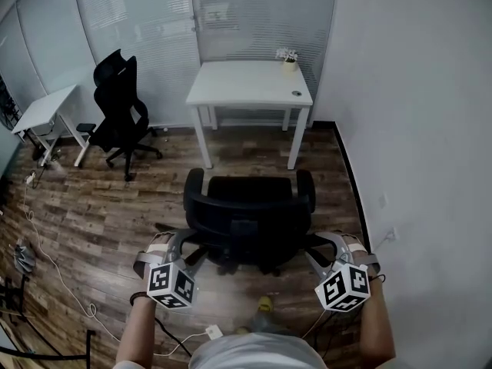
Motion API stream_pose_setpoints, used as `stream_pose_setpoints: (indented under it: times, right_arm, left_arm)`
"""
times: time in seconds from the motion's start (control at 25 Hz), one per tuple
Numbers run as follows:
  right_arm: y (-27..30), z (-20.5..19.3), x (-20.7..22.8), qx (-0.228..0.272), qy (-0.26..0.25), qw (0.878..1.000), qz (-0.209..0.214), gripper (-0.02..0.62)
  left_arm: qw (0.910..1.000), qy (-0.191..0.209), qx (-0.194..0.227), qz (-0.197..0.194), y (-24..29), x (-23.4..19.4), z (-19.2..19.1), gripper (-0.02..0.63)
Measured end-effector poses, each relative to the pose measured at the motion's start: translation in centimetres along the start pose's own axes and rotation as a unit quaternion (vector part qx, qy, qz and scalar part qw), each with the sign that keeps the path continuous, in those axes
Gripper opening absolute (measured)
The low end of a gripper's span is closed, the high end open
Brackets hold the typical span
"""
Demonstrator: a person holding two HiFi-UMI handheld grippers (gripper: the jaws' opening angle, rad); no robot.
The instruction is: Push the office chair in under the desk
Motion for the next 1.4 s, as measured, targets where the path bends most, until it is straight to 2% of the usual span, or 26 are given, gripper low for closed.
stream_pose_setpoints:
  times: [0.2, 0.44, 1.0, 1.4]
  right_arm:
    - [0.8, -0.2, -0.1, 0.003, -0.013, 1.0, 0.028, 0.156]
    - [2.2, -0.6, -0.6, -0.022, -0.055, 0.996, 0.065, 0.164]
    - [3.8, -1.2, 0.5, -0.006, -0.014, 0.999, 0.05, 0.179]
    - [7.7, -3.2, 5.2, -0.002, 0.011, 0.998, 0.063, 0.189]
  left_arm:
    - [0.9994, 0.014, -0.015, -0.028, 1.1, 0.2, -0.2, 0.192]
    - [0.9964, 0.06, -0.048, -0.035, 2.7, 0.5, -0.2, 0.193]
    - [0.9973, 0.06, -0.038, -0.016, 4.3, -0.9, -0.3, 0.206]
    - [0.998, 0.05, -0.038, -0.002, 8.4, -5.1, 0.9, 0.216]
Point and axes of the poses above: the fingertips, and each gripper's own axes: y forward along the fingers, x to its right, z out of its top, the point moved 7 cm from there along -y, backward along the fingers, and after that the axes turned 13 degrees about -y, right-handed, at the moved point
